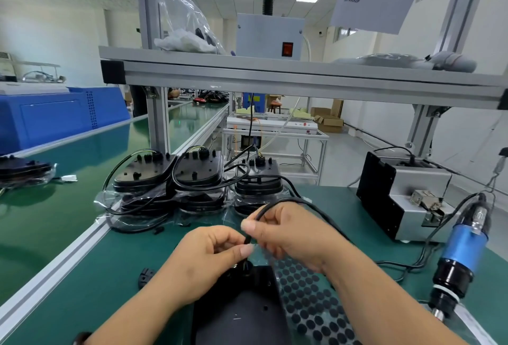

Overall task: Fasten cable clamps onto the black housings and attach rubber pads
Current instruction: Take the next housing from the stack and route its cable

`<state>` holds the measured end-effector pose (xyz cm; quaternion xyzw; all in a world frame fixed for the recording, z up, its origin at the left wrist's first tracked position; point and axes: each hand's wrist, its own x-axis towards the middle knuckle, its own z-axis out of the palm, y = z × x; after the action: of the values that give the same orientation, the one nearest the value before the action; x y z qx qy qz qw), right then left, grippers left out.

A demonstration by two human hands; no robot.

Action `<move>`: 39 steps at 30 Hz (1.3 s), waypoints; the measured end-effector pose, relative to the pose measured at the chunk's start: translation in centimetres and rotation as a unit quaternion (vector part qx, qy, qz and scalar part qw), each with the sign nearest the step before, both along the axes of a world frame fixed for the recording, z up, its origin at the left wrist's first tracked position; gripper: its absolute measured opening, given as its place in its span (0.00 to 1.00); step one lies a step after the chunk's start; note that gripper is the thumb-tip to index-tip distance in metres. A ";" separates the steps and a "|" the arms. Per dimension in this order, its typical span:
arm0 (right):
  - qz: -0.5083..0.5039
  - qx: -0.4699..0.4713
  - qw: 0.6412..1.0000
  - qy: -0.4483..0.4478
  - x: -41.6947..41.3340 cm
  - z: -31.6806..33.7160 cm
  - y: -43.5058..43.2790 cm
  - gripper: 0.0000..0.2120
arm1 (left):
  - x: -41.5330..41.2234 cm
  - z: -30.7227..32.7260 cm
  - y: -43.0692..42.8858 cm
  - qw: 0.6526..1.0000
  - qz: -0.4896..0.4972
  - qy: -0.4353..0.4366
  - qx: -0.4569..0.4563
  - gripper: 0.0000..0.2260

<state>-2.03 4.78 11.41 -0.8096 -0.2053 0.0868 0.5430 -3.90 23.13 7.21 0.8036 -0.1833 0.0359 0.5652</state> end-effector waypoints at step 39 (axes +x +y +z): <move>-0.095 0.649 0.724 0.214 3.5 1.5 -3.6 0.13 | 3.6 10.4 -1.3 0.919 0.028 -0.297 0.258 0.14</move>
<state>1.52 1.18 12.87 -0.2340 -0.0120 0.0516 0.9708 -0.34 21.86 17.58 0.8786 -0.3234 0.2405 0.2564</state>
